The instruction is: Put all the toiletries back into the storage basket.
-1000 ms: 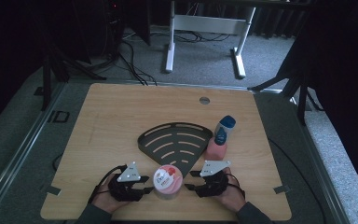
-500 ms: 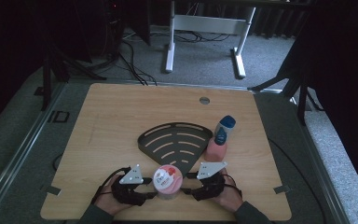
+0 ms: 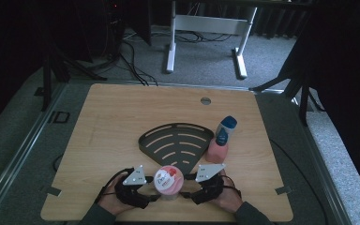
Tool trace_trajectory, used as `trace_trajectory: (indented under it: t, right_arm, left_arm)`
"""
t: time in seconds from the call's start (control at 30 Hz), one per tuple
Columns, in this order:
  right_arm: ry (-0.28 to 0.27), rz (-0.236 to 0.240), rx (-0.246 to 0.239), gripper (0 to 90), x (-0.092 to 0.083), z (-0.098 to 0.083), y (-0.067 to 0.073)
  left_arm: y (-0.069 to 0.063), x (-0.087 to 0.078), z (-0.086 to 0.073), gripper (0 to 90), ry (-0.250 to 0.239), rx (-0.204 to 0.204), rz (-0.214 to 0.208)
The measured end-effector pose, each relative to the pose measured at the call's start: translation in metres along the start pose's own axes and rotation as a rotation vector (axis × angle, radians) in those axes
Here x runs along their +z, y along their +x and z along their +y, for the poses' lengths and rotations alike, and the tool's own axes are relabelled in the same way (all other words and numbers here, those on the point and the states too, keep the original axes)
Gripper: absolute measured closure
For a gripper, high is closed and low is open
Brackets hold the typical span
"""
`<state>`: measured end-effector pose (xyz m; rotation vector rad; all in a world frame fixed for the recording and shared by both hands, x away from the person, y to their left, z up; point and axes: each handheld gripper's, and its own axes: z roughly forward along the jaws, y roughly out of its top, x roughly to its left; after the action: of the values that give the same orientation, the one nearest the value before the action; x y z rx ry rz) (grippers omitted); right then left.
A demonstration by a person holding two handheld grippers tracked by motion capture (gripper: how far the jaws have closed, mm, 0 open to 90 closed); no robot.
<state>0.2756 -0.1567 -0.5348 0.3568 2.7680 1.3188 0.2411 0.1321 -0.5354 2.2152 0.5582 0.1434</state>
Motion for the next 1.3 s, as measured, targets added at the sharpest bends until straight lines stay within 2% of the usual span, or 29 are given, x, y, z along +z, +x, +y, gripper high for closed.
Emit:
trace_trajectory:
  t: [0.13,0.23,0.47,0.63,0.73,0.87,1.07,1.3]
  right_arm:
    - [0.0,0.019,-0.009,32.8,0.003,0.002,0.001]
    - [0.001,0.018,-0.021,29.0,0.006,0.003,0.001]
    - [-0.002,0.019,-0.037,27.6,0.006,0.004,0.001]
    - [0.005,0.002,-0.078,26.5,0.006,0.006,0.002]
    - [0.009,0.036,-0.063,24.5,0.005,0.007,-0.001]
    - [0.006,0.06,-0.058,21.1,0.006,0.006,-0.003]
    - [0.001,0.044,-0.064,14.3,0.011,0.008,-0.001]
    - [0.019,0.021,-0.076,15.3,0.016,0.008,-0.001]
  left_arm:
    - [0.0,0.001,0.0,31.7,-0.003,0.006,0.003]
    - [-0.001,0.002,0.002,29.0,0.001,0.027,0.012]
    - [-0.001,0.005,0.006,23.2,0.009,0.049,0.017]
    - [-0.002,0.005,0.007,23.0,0.013,0.074,0.032]
    - [-0.003,0.005,0.008,23.2,0.016,0.088,0.033]
    - [-0.002,0.005,0.007,23.2,0.01,0.088,0.029]
    - [-0.002,0.006,0.007,23.0,0.004,0.081,0.026]
    - [-0.001,0.006,0.007,22.9,0.004,0.071,0.017]
